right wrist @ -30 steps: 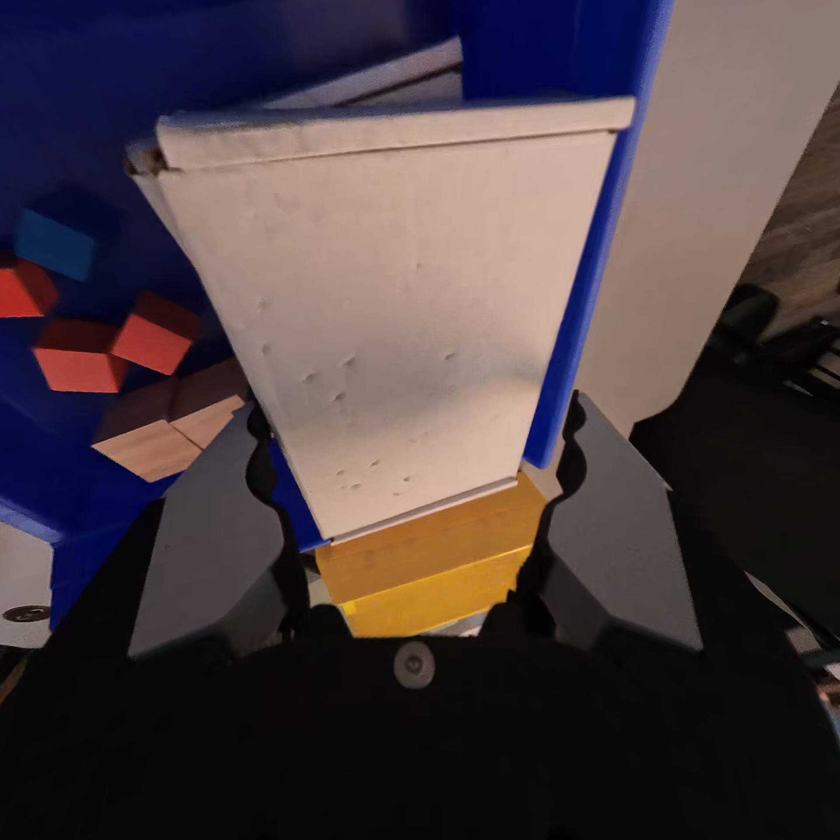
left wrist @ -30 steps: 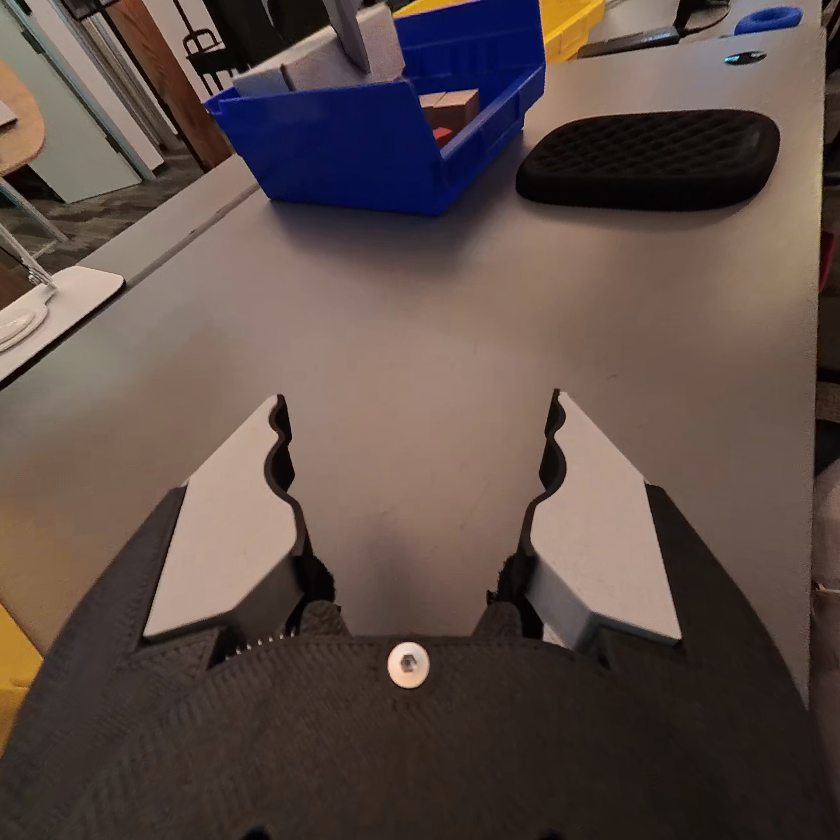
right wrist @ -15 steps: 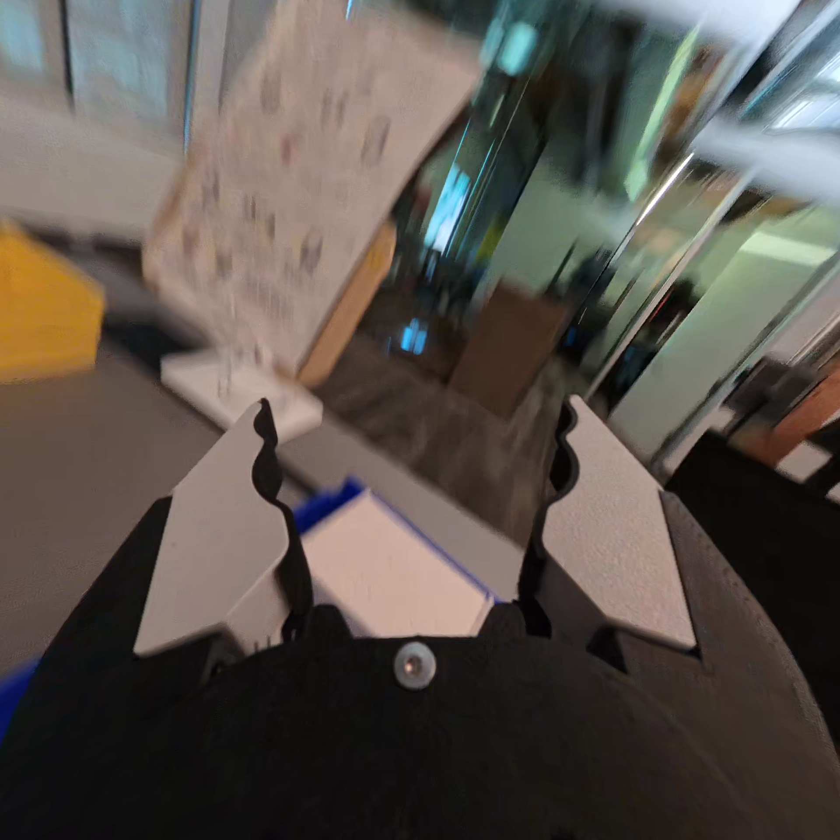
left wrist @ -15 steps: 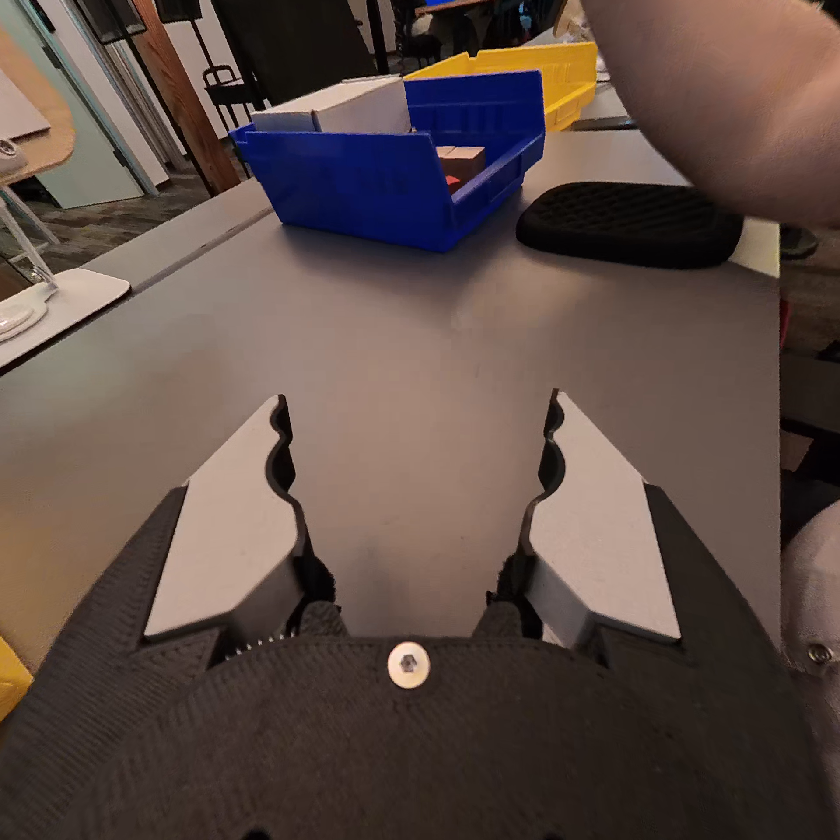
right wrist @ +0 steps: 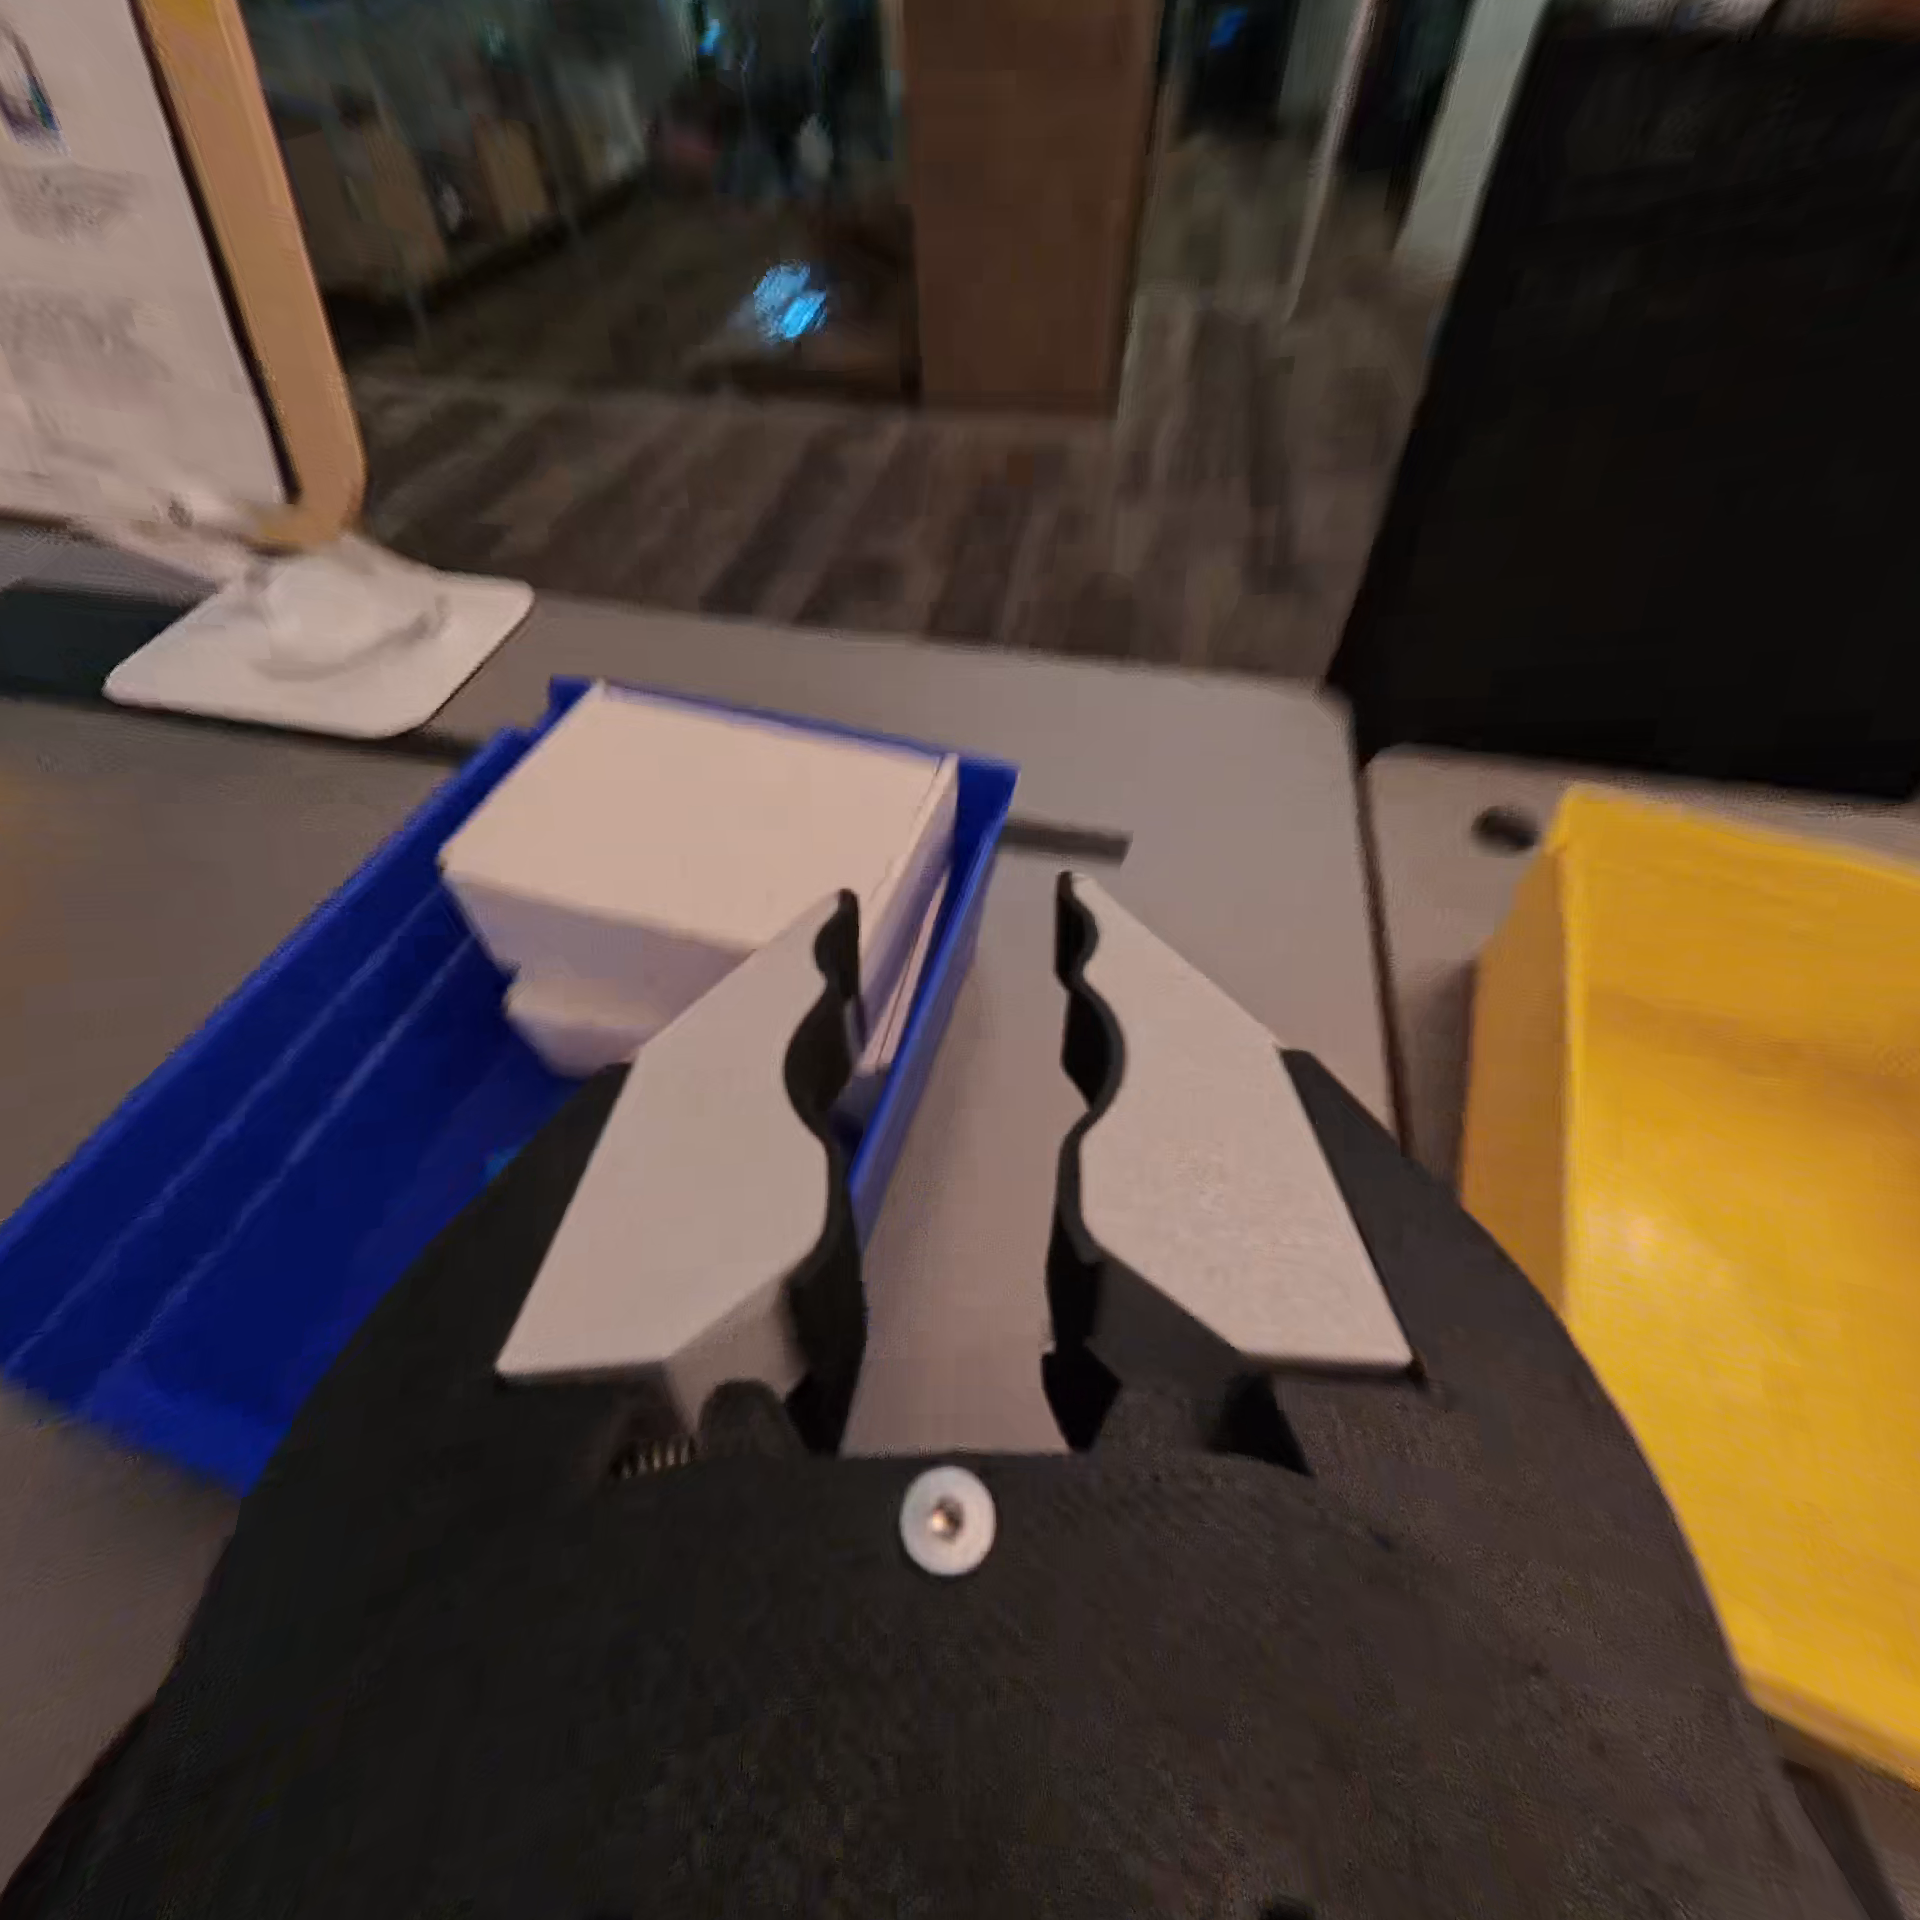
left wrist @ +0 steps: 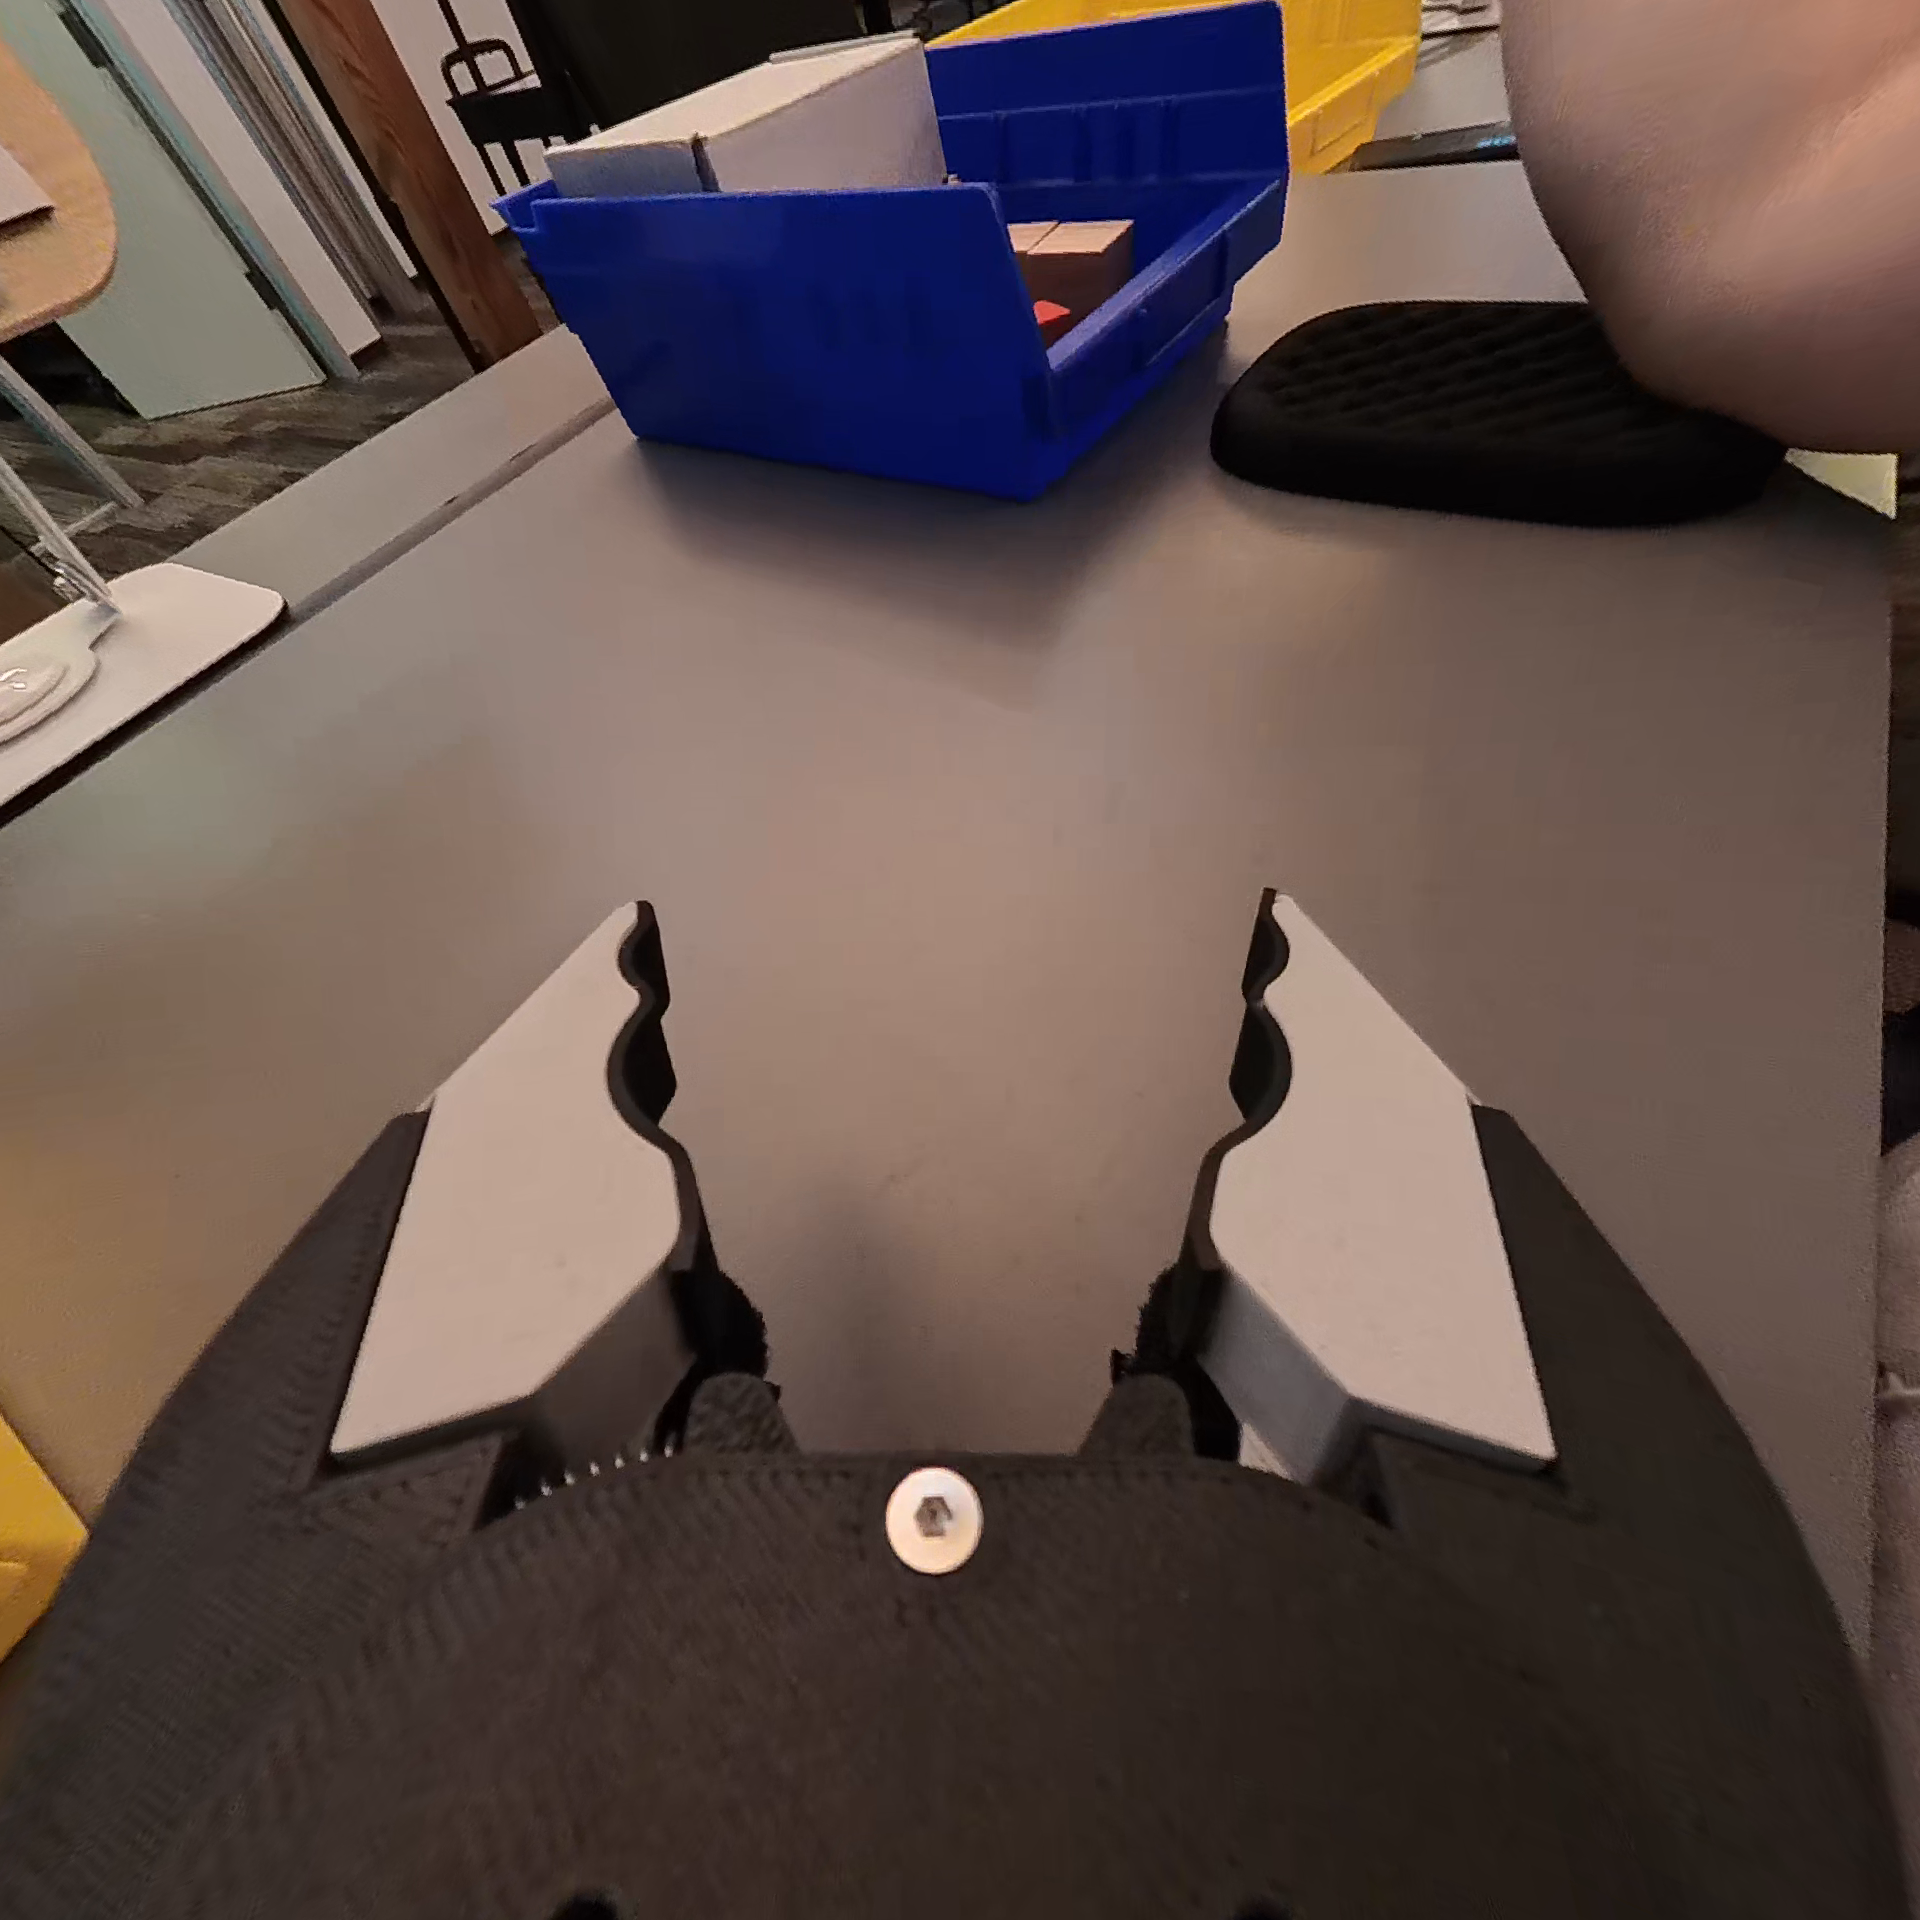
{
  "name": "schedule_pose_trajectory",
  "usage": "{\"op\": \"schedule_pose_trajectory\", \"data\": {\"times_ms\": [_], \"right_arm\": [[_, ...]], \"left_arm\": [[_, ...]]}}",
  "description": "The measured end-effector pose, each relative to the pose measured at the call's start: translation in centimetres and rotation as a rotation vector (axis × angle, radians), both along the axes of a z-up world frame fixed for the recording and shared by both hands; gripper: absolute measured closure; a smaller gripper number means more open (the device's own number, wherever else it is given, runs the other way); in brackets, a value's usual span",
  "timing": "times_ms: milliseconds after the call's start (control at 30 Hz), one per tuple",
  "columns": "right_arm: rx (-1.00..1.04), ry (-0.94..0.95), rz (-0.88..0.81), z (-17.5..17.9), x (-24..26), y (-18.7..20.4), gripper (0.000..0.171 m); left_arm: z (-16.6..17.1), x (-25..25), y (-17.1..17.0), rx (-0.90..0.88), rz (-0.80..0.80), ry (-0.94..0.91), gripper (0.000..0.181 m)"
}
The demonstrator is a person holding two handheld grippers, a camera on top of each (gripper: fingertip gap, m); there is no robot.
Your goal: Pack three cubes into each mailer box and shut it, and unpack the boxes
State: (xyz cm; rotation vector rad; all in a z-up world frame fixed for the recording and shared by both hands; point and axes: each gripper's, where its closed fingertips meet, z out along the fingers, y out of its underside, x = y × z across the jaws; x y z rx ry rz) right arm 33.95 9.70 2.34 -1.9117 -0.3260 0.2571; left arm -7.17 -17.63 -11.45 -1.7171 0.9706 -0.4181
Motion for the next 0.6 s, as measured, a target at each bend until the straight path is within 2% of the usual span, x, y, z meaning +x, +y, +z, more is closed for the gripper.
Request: {"op": "schedule_pose_trajectory", "data": {"times_ms": [67, 167, 300, 433, 600], "right_arm": [[-0.197, 0.047, 0.101, -3.9, -0.1, -1.4, 0.131], [-0.443, 0.069, 0.121, -8.3, 0.1, -3.0, 0.136], [-0.603, 0.011, 0.051, -11.6, 0.2, -2.4, 0.136], [-0.698, -0.009, -0.065, -12.3, 0.3, -1.3, 0.142], [-0.58, 0.106, -0.15, -8.6, 0.1, 0.1, 0.136]], "left_arm": [[0.2, -0.2, 0.3, -0.002, 0.012, -0.017, 0.073], [0.2, -0.3, 1.1, -0.035, 0.024, -0.045, 0.072], [0.5, -0.3, 1.7, -0.048, 0.021, -0.069, 0.073], [0.4, -0.2, 1.6, -0.037, 0.024, -0.05, 0.072], [0.7, -0.1, 1.4, 0.021, 0.033, -0.008, 0.073]]}}
